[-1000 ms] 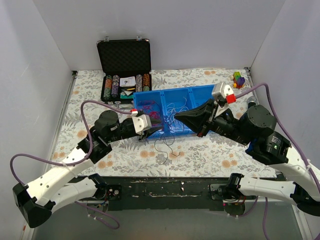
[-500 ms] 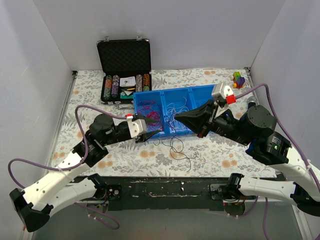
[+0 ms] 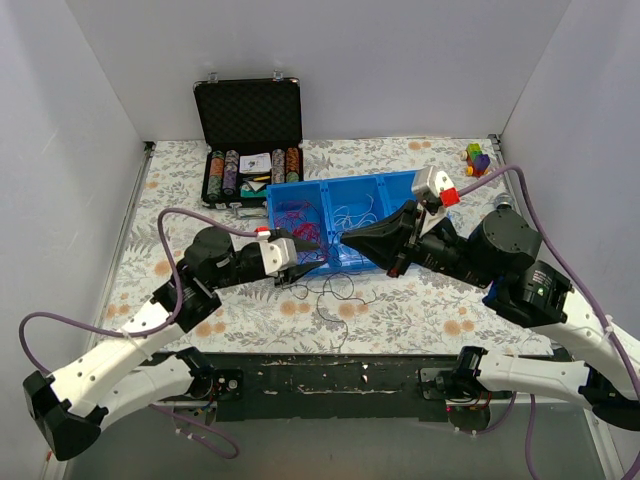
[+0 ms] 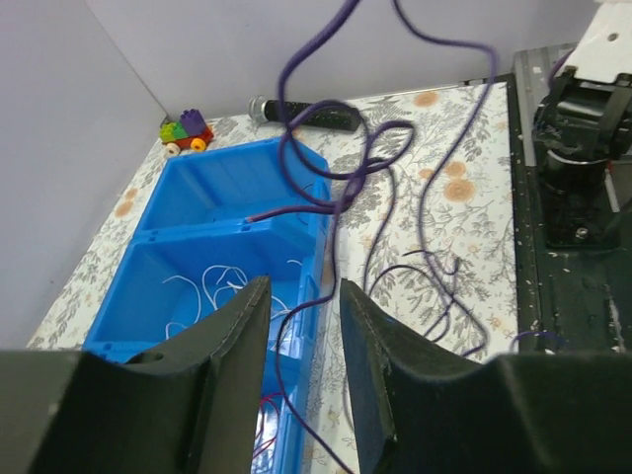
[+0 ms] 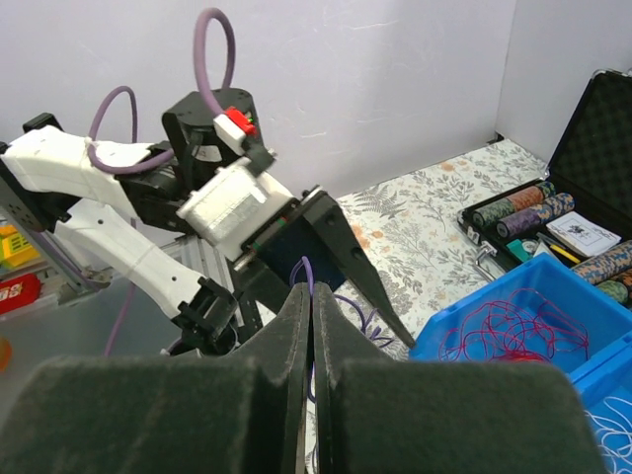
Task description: Untangle the cables
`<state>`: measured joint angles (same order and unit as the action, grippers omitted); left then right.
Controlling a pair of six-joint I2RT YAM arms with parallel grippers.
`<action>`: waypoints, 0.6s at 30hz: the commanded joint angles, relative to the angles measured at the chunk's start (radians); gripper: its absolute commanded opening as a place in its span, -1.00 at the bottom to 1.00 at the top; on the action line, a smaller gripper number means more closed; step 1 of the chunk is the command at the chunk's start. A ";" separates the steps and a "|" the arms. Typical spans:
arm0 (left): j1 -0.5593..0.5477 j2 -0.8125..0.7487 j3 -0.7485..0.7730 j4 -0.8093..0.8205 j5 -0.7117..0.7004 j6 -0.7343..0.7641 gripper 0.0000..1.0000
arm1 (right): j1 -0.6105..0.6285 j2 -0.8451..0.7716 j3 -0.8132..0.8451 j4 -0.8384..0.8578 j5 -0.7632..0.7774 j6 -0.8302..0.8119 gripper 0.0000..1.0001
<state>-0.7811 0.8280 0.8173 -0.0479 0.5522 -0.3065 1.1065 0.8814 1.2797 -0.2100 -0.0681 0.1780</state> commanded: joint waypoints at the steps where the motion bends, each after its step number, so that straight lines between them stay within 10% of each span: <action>1: 0.000 0.023 -0.017 0.112 -0.077 0.000 -0.39 | 0.003 0.004 0.010 0.060 -0.033 0.015 -0.97; 5: -0.001 0.023 -0.006 0.106 -0.067 -0.011 -1.00 | 0.003 0.005 0.020 0.047 -0.018 0.009 -0.97; 18: 0.000 -0.234 -0.265 -0.234 -0.185 0.265 -1.00 | 0.003 0.020 0.168 -0.040 0.451 -0.202 -0.97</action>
<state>-0.7811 0.6674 0.6418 -0.1478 0.4194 -0.1604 1.1065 0.8925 1.3327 -0.2535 0.1444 0.1081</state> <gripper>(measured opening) 0.019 0.029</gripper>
